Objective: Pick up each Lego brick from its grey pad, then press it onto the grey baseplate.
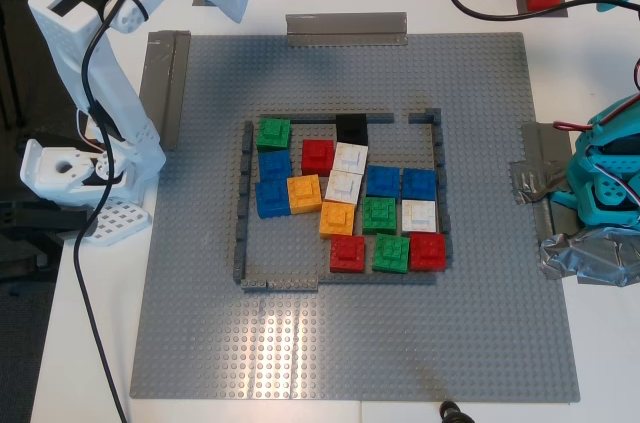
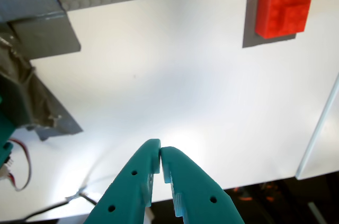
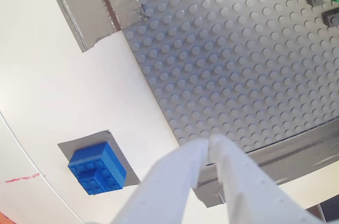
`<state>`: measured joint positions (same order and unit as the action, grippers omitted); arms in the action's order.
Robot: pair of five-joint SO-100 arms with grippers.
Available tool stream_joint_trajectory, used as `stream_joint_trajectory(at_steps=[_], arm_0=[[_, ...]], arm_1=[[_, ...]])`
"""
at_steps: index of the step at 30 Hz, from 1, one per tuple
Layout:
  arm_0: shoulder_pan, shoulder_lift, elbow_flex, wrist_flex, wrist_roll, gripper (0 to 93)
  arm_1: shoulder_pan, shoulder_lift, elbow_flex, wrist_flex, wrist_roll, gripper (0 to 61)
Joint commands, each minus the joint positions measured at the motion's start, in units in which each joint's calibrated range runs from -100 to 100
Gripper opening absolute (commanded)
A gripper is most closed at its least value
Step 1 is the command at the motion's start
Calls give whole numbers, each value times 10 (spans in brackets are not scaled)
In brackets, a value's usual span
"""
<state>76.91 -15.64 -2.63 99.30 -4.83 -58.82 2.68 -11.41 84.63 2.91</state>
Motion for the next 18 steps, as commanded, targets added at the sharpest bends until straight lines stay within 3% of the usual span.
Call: stream_joint_trajectory(at_steps=[1, 12, 18], arm_0=[[7, -1, 83, 1, 19, 0], [8, -1, 82, 1, 19, 0], [9, -1, 33, -13, 20, 0]], arm_1=[[121, -119, 113, -35, 16, 2], [121, -118, 114, -35, 16, 2], [108, -114, 105, -32, 20, 2]])
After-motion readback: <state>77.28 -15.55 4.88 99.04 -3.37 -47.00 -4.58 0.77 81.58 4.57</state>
